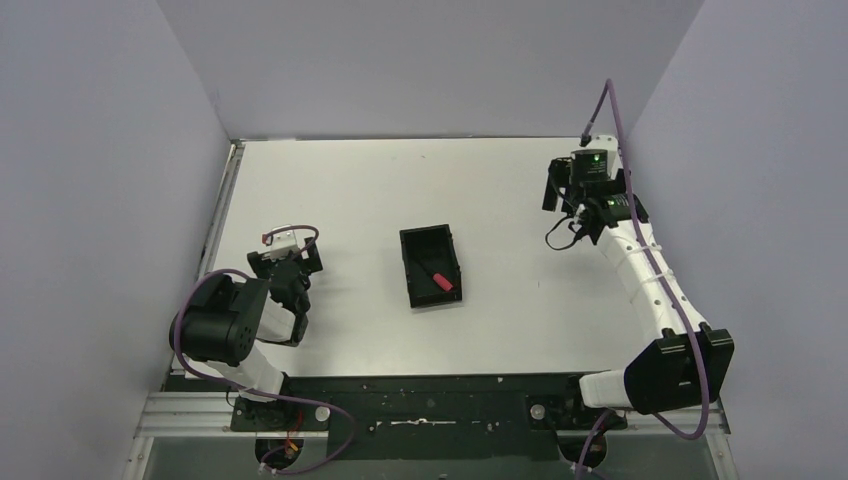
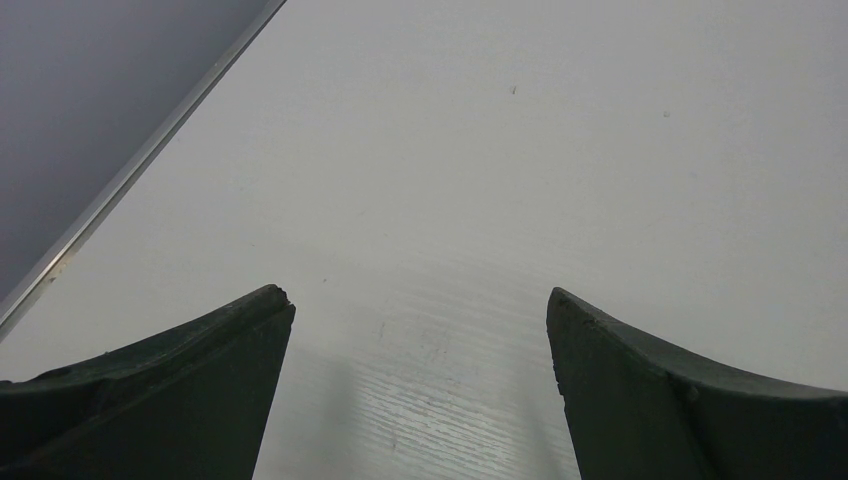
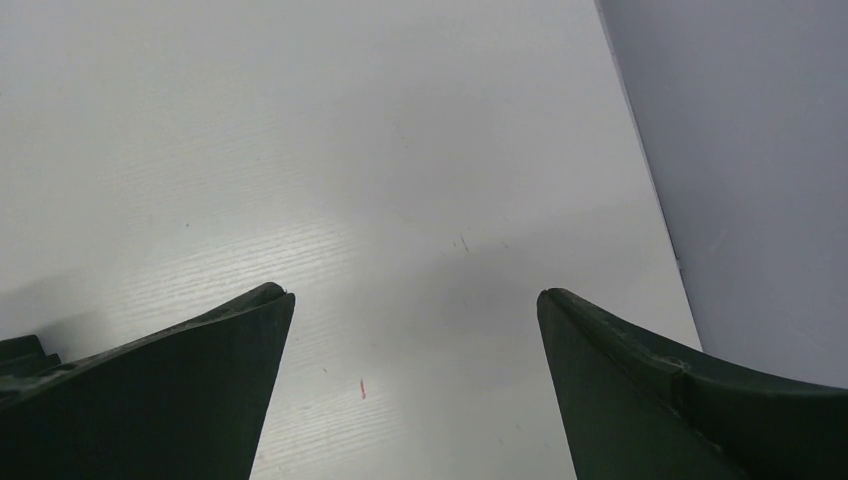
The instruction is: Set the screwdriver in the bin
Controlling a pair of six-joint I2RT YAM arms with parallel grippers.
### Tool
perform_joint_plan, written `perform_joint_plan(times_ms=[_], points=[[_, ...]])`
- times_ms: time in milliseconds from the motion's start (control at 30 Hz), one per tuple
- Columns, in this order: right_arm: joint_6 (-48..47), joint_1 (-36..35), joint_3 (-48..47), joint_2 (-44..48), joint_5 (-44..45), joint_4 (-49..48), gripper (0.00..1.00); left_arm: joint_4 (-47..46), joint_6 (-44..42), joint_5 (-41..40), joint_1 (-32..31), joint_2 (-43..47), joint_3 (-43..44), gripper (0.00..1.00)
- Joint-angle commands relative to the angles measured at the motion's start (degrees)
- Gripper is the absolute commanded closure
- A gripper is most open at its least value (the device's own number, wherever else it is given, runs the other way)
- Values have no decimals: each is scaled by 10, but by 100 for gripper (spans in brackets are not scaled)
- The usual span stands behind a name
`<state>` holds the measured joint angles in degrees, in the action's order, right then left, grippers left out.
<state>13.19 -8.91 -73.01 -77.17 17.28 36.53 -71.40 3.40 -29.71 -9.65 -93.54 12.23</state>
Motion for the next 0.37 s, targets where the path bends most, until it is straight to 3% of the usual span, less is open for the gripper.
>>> perform_joint_plan(times_ms=[0,333], points=[[-4,2,2,7,5,-19,0,-17,-1,3,2,10,5,3],[11,2,20,15,-20,-47,0,-17,-1,3,2,10,5,3]])
